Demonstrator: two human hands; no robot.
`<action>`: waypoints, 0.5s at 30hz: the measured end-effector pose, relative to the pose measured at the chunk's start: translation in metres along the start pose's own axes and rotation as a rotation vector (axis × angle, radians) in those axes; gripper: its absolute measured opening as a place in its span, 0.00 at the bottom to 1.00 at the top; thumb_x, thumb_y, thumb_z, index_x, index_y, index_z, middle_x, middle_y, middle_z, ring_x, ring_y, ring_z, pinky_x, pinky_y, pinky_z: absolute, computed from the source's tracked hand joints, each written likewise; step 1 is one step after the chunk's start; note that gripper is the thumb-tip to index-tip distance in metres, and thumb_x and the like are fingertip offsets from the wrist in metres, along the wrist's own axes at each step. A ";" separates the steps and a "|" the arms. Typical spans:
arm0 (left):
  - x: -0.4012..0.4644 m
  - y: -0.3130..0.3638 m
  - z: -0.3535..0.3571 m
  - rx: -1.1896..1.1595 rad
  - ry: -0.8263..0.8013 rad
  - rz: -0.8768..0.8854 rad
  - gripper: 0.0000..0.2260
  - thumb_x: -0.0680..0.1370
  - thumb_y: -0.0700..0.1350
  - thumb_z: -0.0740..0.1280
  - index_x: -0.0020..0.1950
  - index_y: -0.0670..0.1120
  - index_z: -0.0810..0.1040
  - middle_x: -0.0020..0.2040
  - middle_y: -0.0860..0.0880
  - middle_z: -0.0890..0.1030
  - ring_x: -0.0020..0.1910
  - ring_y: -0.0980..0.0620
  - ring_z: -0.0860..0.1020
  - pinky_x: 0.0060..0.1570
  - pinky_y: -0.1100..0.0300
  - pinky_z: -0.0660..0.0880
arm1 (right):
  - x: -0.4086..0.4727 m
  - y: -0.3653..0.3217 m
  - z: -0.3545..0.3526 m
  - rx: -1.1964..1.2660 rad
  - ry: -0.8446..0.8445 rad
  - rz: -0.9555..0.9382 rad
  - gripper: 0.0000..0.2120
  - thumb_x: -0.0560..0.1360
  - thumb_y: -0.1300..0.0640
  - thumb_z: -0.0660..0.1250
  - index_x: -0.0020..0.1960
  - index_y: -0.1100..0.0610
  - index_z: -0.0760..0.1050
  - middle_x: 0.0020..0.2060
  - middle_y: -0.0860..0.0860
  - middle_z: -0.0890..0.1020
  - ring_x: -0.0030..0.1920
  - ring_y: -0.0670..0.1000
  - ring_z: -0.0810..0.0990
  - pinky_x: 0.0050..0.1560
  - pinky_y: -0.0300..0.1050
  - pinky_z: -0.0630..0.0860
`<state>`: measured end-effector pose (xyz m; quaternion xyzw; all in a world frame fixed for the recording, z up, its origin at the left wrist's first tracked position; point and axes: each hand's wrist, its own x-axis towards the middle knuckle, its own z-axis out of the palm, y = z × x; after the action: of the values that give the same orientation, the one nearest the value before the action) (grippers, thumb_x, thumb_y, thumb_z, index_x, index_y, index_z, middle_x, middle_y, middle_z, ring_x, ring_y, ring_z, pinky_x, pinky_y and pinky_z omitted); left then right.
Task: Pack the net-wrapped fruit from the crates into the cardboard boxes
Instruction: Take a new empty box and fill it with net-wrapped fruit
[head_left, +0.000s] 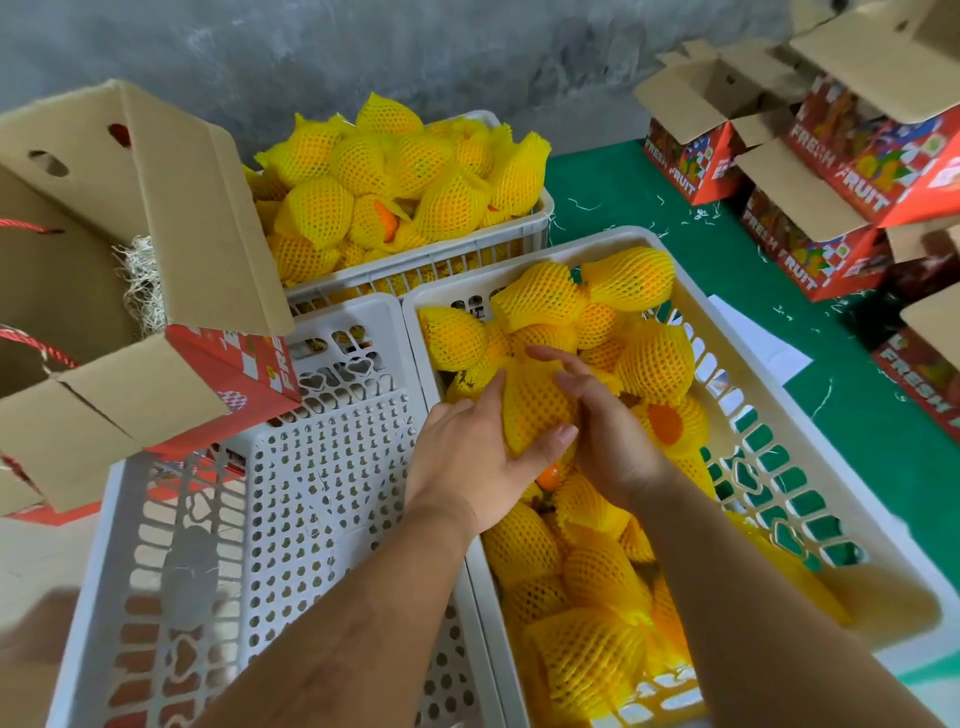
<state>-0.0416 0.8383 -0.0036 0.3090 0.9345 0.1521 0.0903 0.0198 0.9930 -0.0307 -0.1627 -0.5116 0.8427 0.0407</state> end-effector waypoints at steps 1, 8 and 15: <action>0.000 0.000 0.000 -0.028 0.010 -0.009 0.47 0.70 0.84 0.45 0.81 0.58 0.58 0.54 0.50 0.81 0.60 0.45 0.75 0.56 0.51 0.74 | -0.002 0.001 0.002 -0.014 0.005 -0.014 0.22 0.77 0.44 0.65 0.71 0.39 0.74 0.69 0.48 0.78 0.69 0.53 0.77 0.67 0.53 0.75; -0.001 -0.002 0.004 -0.118 0.119 0.024 0.50 0.67 0.78 0.67 0.82 0.58 0.52 0.63 0.51 0.80 0.64 0.47 0.75 0.63 0.53 0.71 | -0.007 0.006 0.001 -0.534 0.404 -0.356 0.22 0.81 0.42 0.55 0.73 0.44 0.71 0.66 0.48 0.76 0.68 0.50 0.73 0.68 0.52 0.72; 0.000 -0.003 0.004 -0.096 0.177 0.138 0.37 0.70 0.74 0.69 0.73 0.56 0.68 0.62 0.56 0.78 0.62 0.53 0.76 0.65 0.55 0.68 | 0.007 0.038 -0.034 -1.440 0.446 0.209 0.41 0.76 0.38 0.67 0.81 0.46 0.49 0.75 0.54 0.64 0.74 0.63 0.61 0.72 0.64 0.61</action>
<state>-0.0421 0.8368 -0.0084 0.3531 0.9070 0.2293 0.0117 0.0274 1.0057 -0.0805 -0.3632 -0.8968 0.2471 -0.0530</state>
